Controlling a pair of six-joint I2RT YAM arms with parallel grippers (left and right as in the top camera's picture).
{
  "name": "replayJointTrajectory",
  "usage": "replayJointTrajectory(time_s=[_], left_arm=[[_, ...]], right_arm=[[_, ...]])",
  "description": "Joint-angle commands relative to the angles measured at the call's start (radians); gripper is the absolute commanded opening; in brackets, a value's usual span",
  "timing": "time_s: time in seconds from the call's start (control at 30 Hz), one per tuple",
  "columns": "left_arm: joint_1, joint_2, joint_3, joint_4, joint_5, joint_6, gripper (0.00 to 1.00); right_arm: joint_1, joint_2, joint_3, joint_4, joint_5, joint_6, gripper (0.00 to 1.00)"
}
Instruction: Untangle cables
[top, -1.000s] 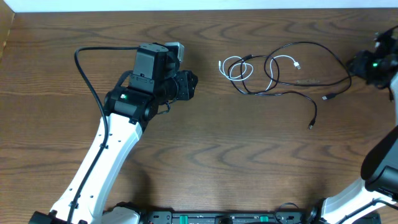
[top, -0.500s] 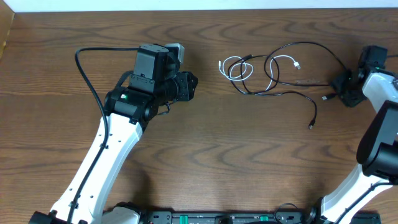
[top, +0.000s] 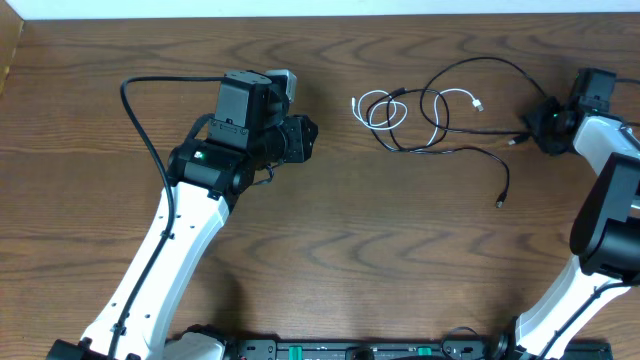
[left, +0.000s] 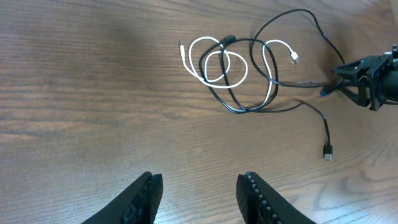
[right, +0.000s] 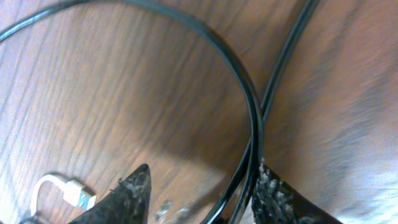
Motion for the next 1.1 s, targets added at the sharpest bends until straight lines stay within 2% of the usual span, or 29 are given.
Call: replayJointTrajectory(time_s=[0.0,0.17,0.4,0.7,0.97,1.07], left_arm=[[0.000,-0.002,0.008,-0.003,-0.014,0.017,0.44],[0.000,-0.002,0.008,-0.002,-0.013,0.017,0.44],[0.000,-0.002,0.008,-0.003,-0.013,0.017,0.44],[0.000,-0.002,0.008,-0.003,-0.013,0.017,0.44],[0.000,-0.002,0.008,-0.013,-0.013,0.017,0.44],[0.000,-0.002,0.008,-0.014,-0.013,0.017,0.44]], right_arm=[[0.023,0.035,-0.010,-0.017,-0.033,-0.009,0.43],[0.025,0.035,-0.010,-0.079,0.004,-0.008,0.34],[0.030,0.037,-0.010,-0.091,0.026,-0.008,0.33],[0.051,0.037,-0.010,-0.095,0.031,-0.008,0.18],[0.056,0.037,-0.010,-0.115,0.076,-0.010,0.15],[0.048,0.037,-0.010,-0.118,0.106,-0.057,0.12]])
